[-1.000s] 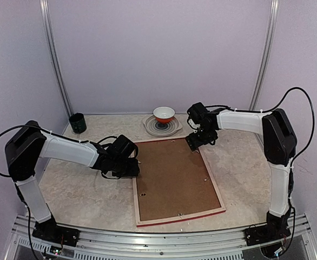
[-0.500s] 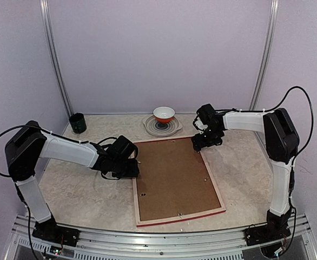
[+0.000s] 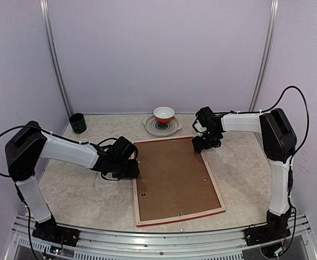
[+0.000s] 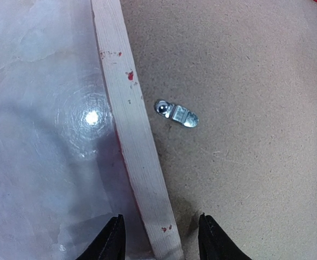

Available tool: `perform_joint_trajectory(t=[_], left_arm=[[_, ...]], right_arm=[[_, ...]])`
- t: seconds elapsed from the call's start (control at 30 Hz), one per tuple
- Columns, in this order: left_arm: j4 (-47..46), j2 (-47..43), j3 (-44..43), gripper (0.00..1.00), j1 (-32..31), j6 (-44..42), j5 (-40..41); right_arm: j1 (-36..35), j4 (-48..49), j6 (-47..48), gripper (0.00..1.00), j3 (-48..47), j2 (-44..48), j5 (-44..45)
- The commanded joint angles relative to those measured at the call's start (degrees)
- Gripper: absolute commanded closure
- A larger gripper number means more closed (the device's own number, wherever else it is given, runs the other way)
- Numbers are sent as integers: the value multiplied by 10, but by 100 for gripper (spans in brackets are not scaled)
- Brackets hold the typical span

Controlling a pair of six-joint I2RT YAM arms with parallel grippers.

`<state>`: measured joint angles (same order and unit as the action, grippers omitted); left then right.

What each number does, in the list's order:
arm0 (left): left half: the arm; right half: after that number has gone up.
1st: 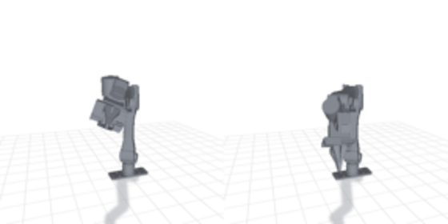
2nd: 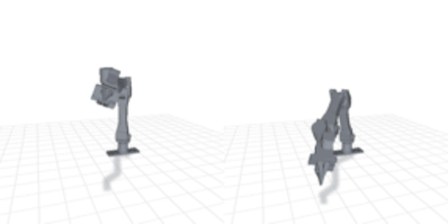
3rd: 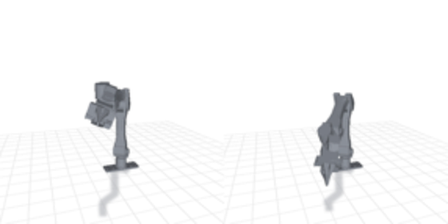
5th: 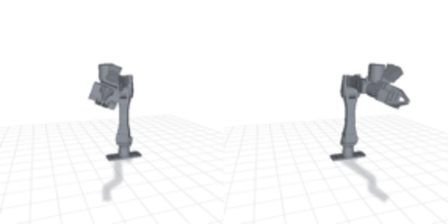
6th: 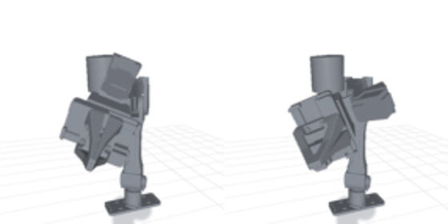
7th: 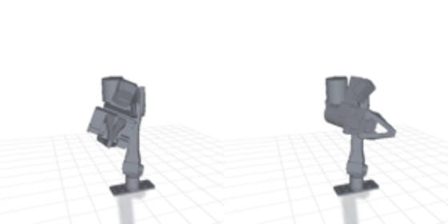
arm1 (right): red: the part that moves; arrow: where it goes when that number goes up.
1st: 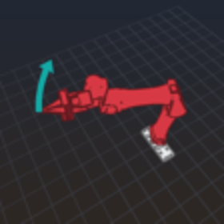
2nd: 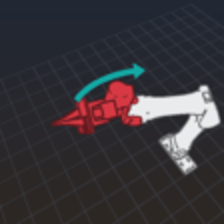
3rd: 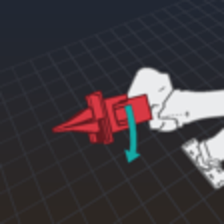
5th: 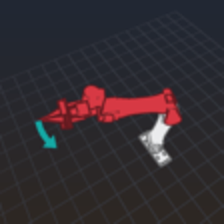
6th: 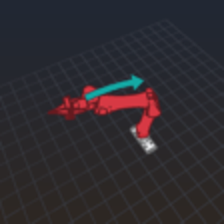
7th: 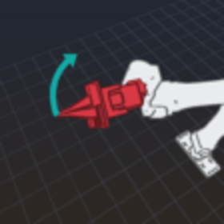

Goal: Put the photo into the frame
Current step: Press the fastener onto the backboard.

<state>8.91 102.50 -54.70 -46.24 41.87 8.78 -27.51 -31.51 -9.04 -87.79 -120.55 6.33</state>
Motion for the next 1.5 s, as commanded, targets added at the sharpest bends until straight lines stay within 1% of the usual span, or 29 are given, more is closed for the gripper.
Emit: perform_joint_trajectory(t=[0.0,0.27,0.47,0.57,1.1,1.47], left_arm=[[-16,4,11,54,-3,5,-6],[-18,2,13,54,-3,6,-6],[-21,6,12,54,-3,6,-8],[-25,8,14,54,-3,7,-11],[-28,15,16,54,-9,11,-13],[-32,22,13,55,-12,12,-18]], right_arm=[[6,9,-9,32,14,-3,3],[22,21,-14,31,36,38,-55],[28,24,-14,31,53,54,-58],[30,32,-16,31,58,57,-83],[35,35,-20,33,44,42,-38],[37,28,-18,34,29,11,-42]])
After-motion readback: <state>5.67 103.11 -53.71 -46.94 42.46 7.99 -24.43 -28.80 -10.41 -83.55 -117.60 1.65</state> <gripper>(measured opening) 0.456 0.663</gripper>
